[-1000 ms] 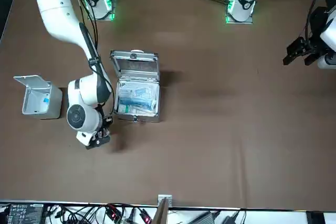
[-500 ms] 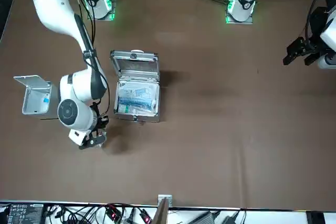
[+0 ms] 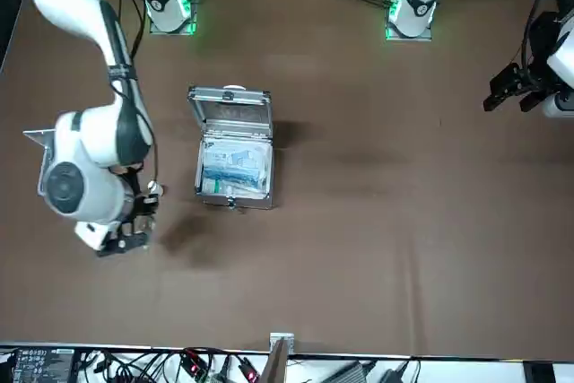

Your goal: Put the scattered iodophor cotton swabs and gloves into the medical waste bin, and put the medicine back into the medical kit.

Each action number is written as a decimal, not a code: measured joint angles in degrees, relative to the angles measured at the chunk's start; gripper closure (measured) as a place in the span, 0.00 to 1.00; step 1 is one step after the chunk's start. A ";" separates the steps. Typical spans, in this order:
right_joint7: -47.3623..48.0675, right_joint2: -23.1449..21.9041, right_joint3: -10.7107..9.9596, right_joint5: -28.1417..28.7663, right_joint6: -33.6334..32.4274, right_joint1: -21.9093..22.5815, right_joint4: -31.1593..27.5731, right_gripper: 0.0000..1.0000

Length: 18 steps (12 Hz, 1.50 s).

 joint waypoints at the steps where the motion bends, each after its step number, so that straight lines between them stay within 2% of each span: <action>1: -0.55 -0.76 -0.05 -0.01 -2.00 -1.50 0.55 0.95; 6: -10.92 -5.61 -0.09 0.09 -14.26 -11.67 0.78 0.95; 8: -13.55 -7.20 -0.07 0.16 -17.14 -15.62 0.22 0.95; 12: -14.42 -7.60 -0.03 0.23 -17.23 -21.14 -3.74 0.95; 16: -14.42 -5.86 -0.04 0.22 -15.02 -25.35 -7.65 0.95; 18: -14.42 -5.35 -0.04 0.19 -14.52 -25.89 -8.31 0.95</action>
